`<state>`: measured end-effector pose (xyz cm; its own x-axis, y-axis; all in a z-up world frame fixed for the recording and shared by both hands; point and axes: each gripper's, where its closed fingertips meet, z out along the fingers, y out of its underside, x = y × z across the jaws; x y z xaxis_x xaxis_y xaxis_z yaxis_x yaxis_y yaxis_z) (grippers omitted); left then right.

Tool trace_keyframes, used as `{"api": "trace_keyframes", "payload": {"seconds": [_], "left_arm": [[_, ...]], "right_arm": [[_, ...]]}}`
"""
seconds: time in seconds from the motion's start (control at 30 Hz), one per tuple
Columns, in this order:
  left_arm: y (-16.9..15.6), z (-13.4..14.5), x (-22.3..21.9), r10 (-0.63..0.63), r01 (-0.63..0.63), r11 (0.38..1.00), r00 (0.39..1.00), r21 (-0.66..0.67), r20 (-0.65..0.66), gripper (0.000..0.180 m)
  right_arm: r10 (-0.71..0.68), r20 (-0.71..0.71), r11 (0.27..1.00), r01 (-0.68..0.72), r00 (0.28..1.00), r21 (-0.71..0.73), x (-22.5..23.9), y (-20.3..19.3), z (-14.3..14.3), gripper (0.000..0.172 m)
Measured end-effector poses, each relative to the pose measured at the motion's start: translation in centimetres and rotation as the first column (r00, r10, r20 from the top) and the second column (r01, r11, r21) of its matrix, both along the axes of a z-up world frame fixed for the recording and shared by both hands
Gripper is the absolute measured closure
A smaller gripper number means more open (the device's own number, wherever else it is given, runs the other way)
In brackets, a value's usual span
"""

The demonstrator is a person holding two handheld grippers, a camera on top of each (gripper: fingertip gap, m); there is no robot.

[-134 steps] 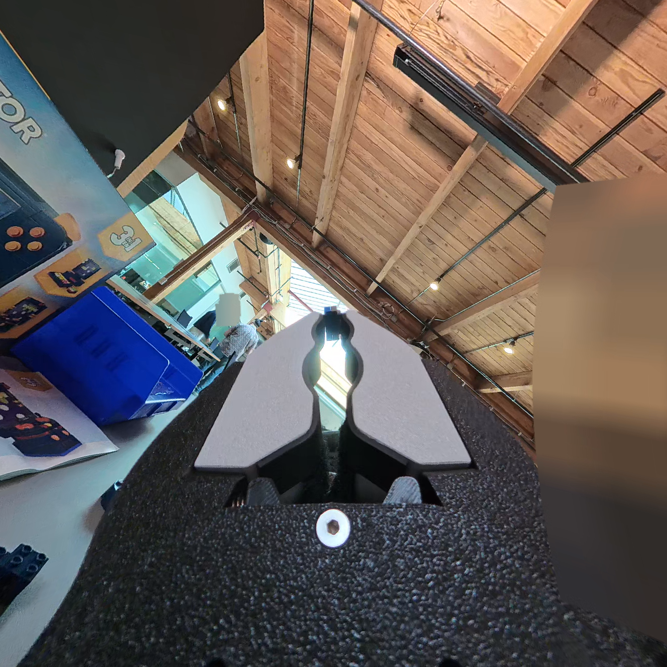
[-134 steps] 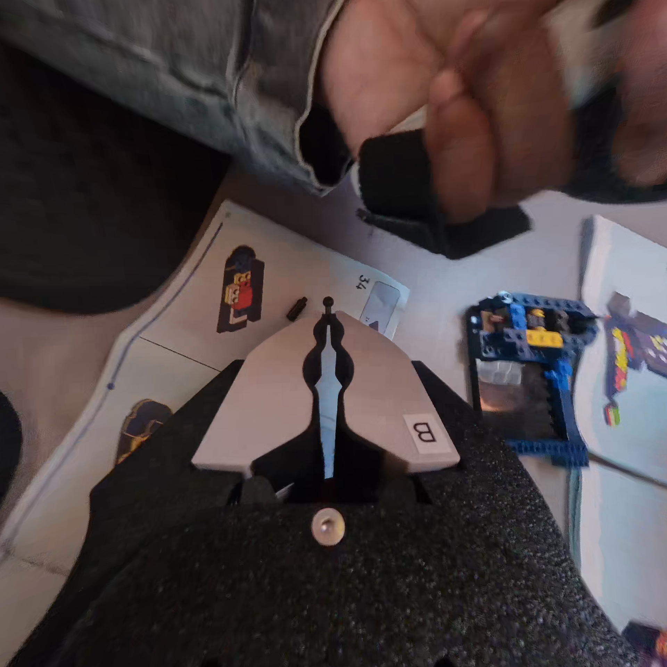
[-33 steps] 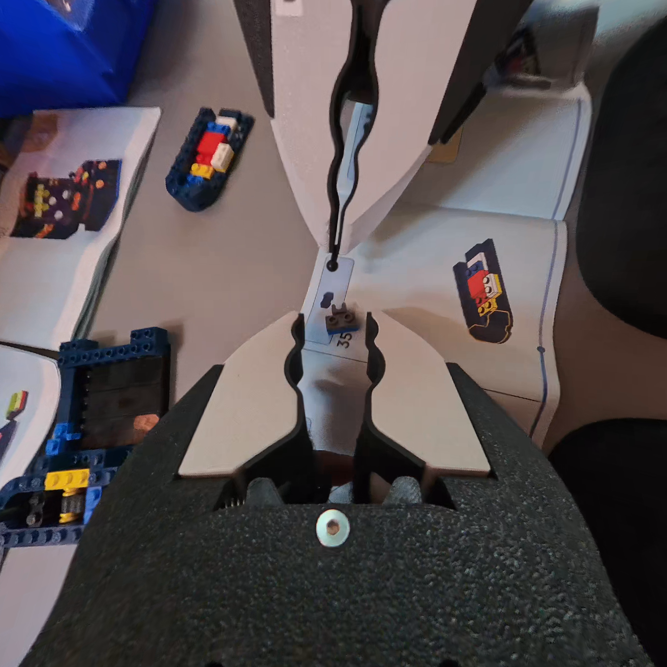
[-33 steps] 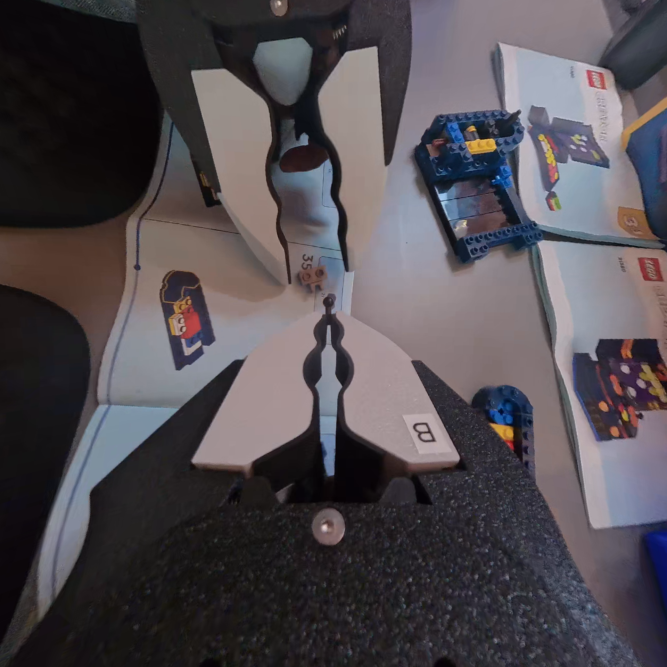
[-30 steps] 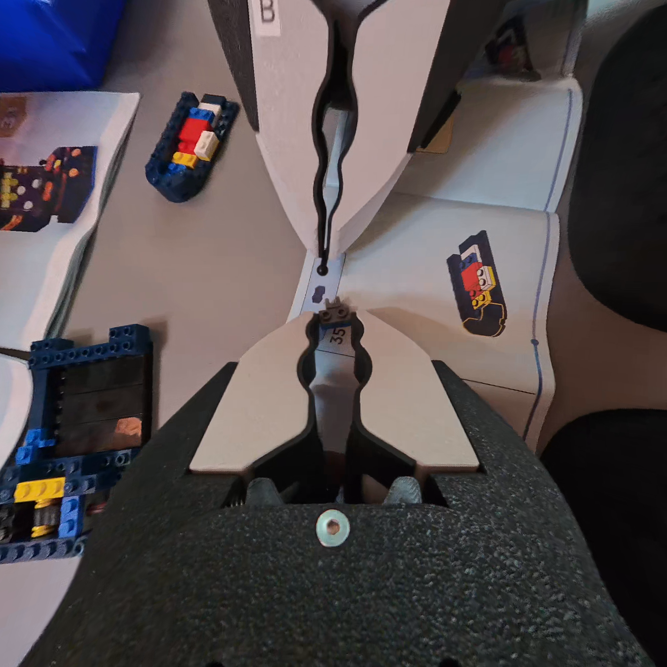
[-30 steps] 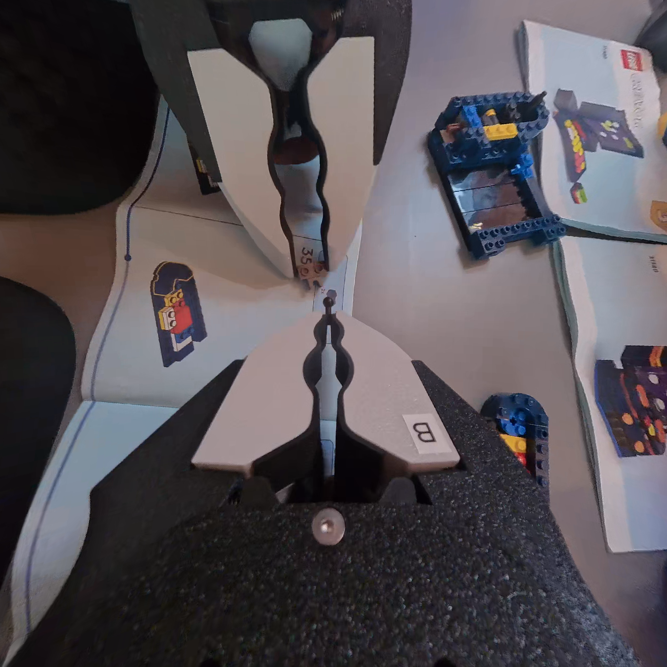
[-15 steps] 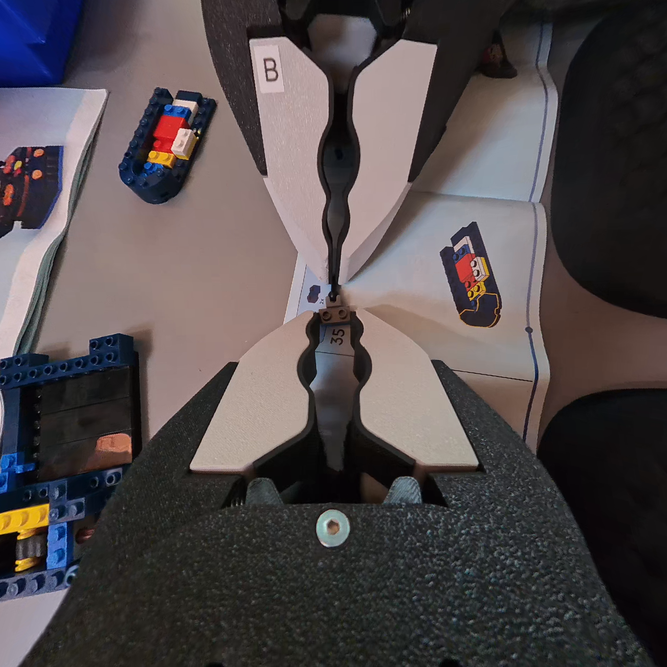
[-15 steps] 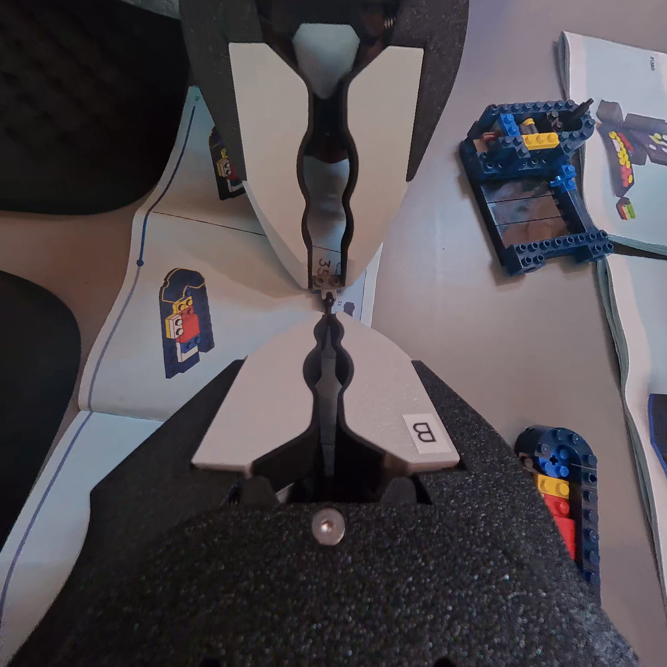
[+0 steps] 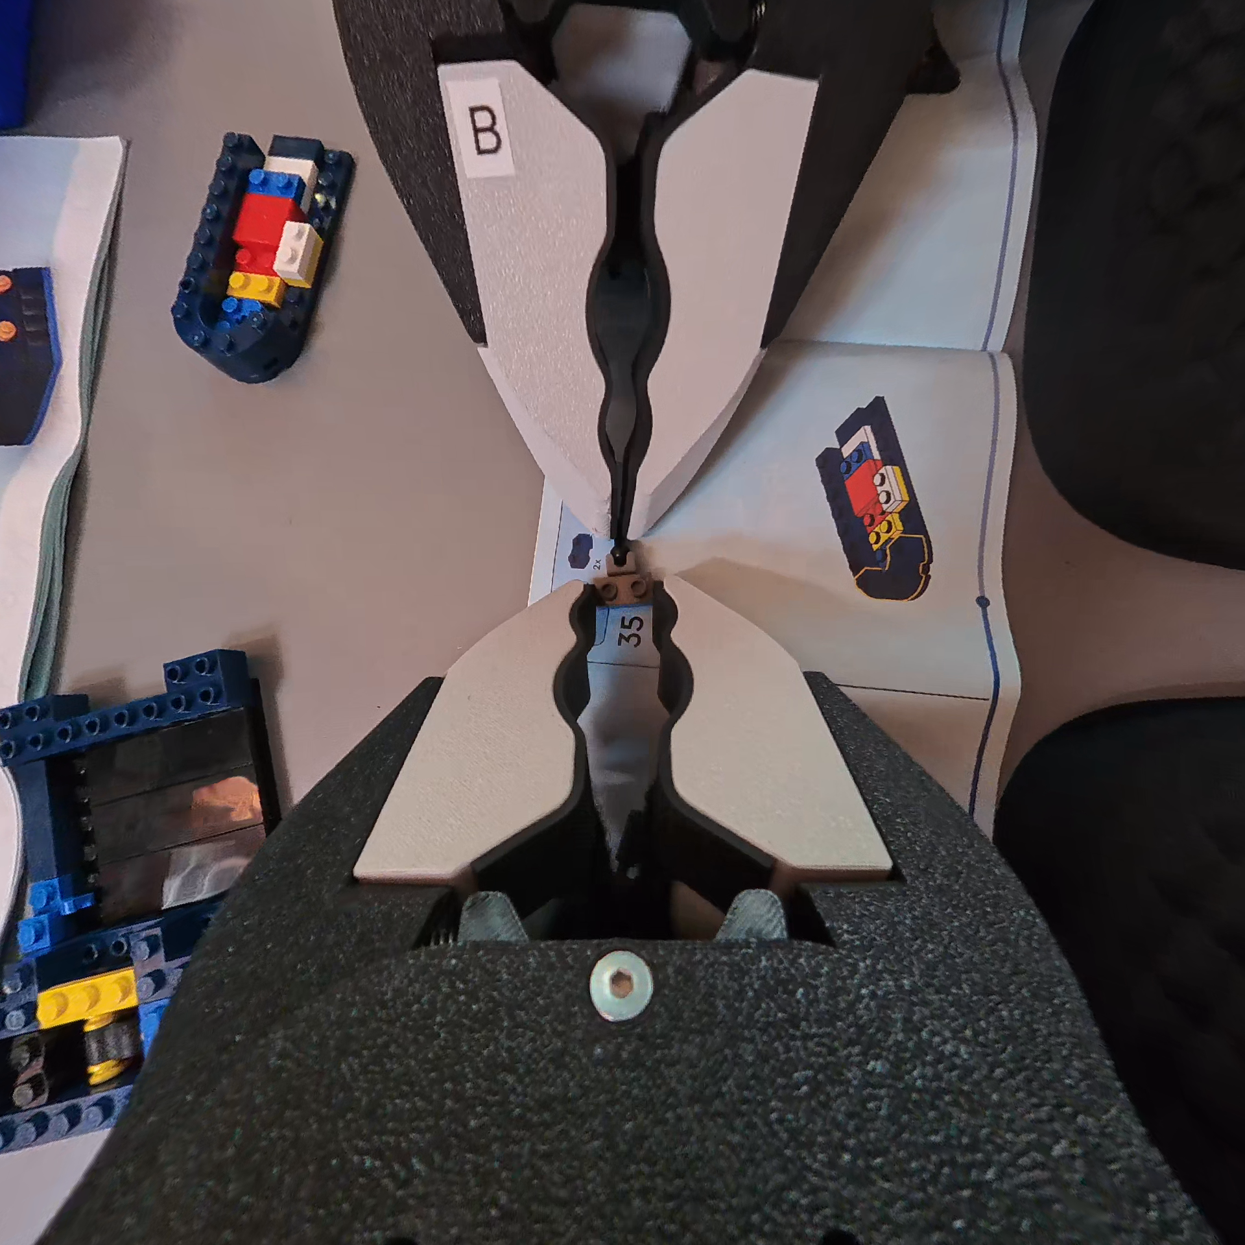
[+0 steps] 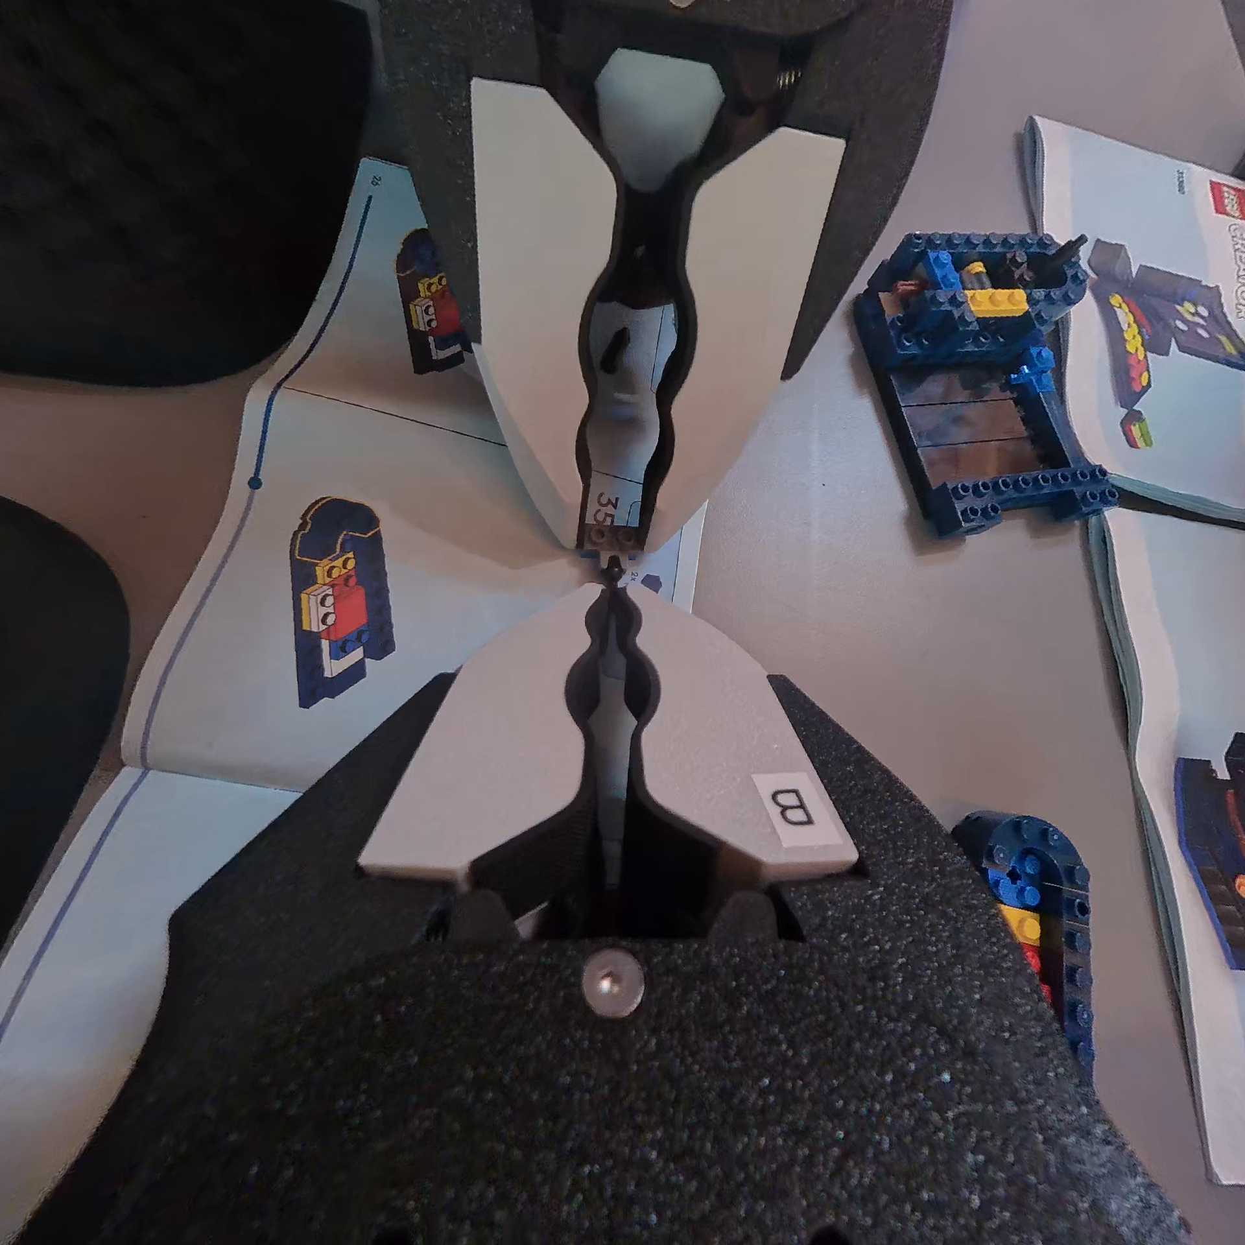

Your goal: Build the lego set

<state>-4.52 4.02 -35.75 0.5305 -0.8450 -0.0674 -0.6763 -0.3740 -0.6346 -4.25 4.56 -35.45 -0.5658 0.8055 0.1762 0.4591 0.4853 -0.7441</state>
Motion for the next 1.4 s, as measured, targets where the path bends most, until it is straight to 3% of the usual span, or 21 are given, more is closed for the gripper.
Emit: {"api": "trace_keyframes", "payload": {"seconds": [0.37, 0.43, 0.57, 0.67, 0.7, 0.9, 1.0, 1.13, 1.4], "left_arm": [[0.0, -0.1, 0.1, -0.022, 0.021, 0.999, 0.999, -0.04, -0.028, 0.165], [0.0, -0.1, 0.4, -0.037, 0.036, 0.999, 0.999, -0.039, -0.02, 0.164], [-0.1, -0.1, 0.8, -0.048, 0.049, 0.998, 0.999, -0.038, 0.023, 0.164], [-0.1, -0.1, 1.1, -0.063, 0.063, 0.998, 0.998, -0.028, 0.003, 0.164], [-0.1, -0.1, 1.1, -0.063, 0.063, 0.998, 0.998, -0.03, 0.005, 0.164], [-0.1, -0.1, 1.1, -0.054, 0.054, 0.998, 0.999, -0.036, 0.005, 0.164], [-0.1, -0.1, 1.0, -0.051, 0.051, 0.998, 0.999, -0.032, 0.004, 0.164], [-0.1, -0.1, 1.0, -0.048, 0.049, 0.998, 0.999, -0.026, 0.02, 0.164], [-0.1, -0.1, 1.1, -0.039, 0.04, 0.999, 0.999, -0.026, 0.034, 0.164]], "right_arm": [[0.023, -0.01, 1.0, -0.023, 1.0, -0.01, -0.3, -0.3, 0.2, 0.171], [0.043, -0.076, 0.997, -0.048, 0.996, -0.066, -0.8, -1.2, 1.3, 0.172], [0.045, -0.003, 0.997, -0.045, 0.999, -0.07, -0.6, -1.1, 0.7, 0.171], [0.042, -0.063, 0.992, -0.049, 0.997, -0.113, -0.2, -0.9, 2.0, 0.172], [0.033, -0.076, 0.989, -0.044, 0.997, -0.14, 0.1, -0.6, 2.6, 0.163], [-0.034, -0.011, 0.997, 0.033, 0.999, -0.067, 2.8, 2.2, 2.6, 0.154], [-0.13, 0.033, 0.991, 0.13, 0.991, 0.0, 4.0, 4.7, 2.7, 0.153], [-0.2, 0.01, 0.979, 0.2, 0.98, 0.028, 4.8, 7.0, 2.8, 0.156], [-0.265, 0.093, 0.964, 0.266, 0.96, 0.007, 4.2, 8.1, -0.3, 0.155]]}}
